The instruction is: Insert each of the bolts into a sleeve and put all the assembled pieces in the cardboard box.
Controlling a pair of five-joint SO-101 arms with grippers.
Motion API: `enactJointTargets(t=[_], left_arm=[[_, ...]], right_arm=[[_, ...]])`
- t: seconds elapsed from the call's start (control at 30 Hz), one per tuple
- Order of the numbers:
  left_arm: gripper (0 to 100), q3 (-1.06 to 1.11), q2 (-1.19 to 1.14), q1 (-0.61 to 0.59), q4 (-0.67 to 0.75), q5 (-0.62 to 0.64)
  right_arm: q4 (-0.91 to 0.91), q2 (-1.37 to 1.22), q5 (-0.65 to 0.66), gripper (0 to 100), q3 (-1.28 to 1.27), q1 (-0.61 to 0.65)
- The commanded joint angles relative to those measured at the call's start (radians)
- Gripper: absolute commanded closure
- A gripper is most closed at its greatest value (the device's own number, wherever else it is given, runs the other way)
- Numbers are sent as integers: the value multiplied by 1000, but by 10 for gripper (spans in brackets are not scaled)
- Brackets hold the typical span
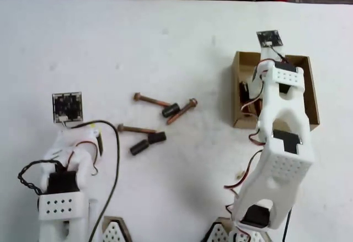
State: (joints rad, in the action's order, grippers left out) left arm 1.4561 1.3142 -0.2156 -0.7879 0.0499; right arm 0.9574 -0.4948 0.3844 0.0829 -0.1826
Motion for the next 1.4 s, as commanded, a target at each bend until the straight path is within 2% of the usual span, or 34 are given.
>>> enactJointTargets(t=[0.0,0.13,0.33,0.77,0.83,1.0,1.1,1.37], left_arm=[[976,9,12,-7,32,-11],[976,57,12,-7,123,-11],[976,83,12,-7,166,-11],[976,83,12,-7,166,-11],[976,83,12,-8,166,-11],[976,83,12,-12,166,-11],[976,83,12,-12,166,-11],[976,83,12,-13,166,-11]], right_arm=[[8,21,11,883,54,18],[8,21,18,810,54,13],[12,94,12,807,49,13],[294,449,11,808,48,97],[318,489,11,827,48,124],[320,555,11,988,48,186],[332,587,11,954,46,223],[483,704,11,954,46,369]])
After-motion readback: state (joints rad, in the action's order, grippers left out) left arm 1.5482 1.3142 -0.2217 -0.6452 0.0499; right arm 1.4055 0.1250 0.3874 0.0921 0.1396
